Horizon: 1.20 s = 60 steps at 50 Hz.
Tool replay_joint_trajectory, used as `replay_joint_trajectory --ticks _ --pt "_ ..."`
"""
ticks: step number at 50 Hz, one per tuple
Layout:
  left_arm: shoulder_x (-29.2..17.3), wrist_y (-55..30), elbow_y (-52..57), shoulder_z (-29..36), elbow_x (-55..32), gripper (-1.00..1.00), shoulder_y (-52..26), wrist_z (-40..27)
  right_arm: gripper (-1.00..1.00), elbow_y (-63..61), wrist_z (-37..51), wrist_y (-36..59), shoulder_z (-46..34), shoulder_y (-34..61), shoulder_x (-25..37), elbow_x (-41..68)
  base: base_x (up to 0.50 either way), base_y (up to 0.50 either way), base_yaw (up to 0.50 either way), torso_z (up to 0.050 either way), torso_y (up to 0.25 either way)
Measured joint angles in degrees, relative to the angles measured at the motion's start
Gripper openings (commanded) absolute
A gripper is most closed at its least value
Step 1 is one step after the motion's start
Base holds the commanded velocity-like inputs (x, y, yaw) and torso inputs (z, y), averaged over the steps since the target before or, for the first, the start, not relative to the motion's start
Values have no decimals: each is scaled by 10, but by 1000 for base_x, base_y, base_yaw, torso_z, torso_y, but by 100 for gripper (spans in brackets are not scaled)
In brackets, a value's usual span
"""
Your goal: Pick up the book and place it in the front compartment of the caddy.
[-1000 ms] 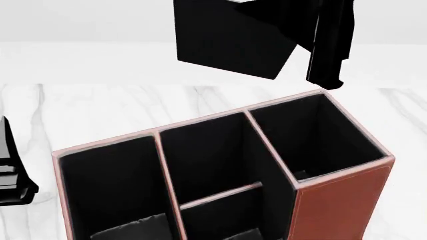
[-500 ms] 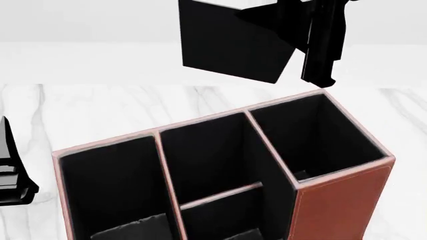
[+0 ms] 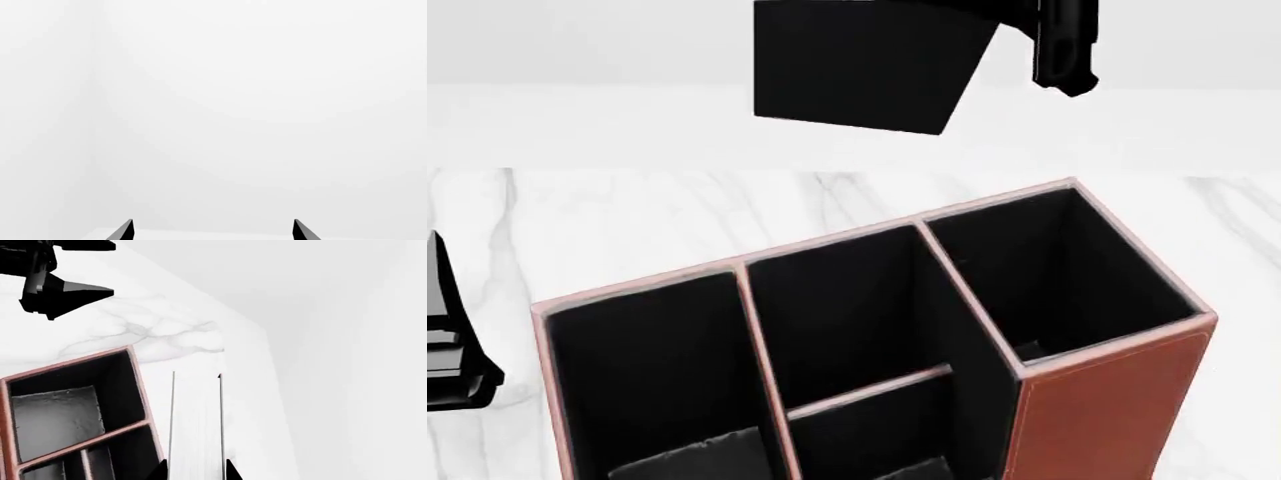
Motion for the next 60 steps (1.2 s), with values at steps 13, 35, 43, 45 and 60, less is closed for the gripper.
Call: replay_joint_trajectory --ticks 13,35,43,45,60 --pt "-3 -4 4 2 -1 100 -2 -4 -100 264 -88 -162 -50 28 -100 8 0 0 0 0 2" --pt "-7 -9 7 4 -5 100 -7 -8 -100 369 -113 -261 0 -14 -155 -129 0 0 0 0 1" --pt "-8 -9 8 3 -7 100 -6 -10 -100 376 -110 -286 41 -31 -165 -173 0 0 0 0 1" --pt "-9 -8 8 3 -7 100 -6 -10 -100 377 -109 -292 49 -35 -168 -181 0 0 0 0 0" --pt "-10 -4 4 2 -9 100 -4 -11 -100 379 -85 -331 93 -59 -177 -224 0 0 0 1 1"
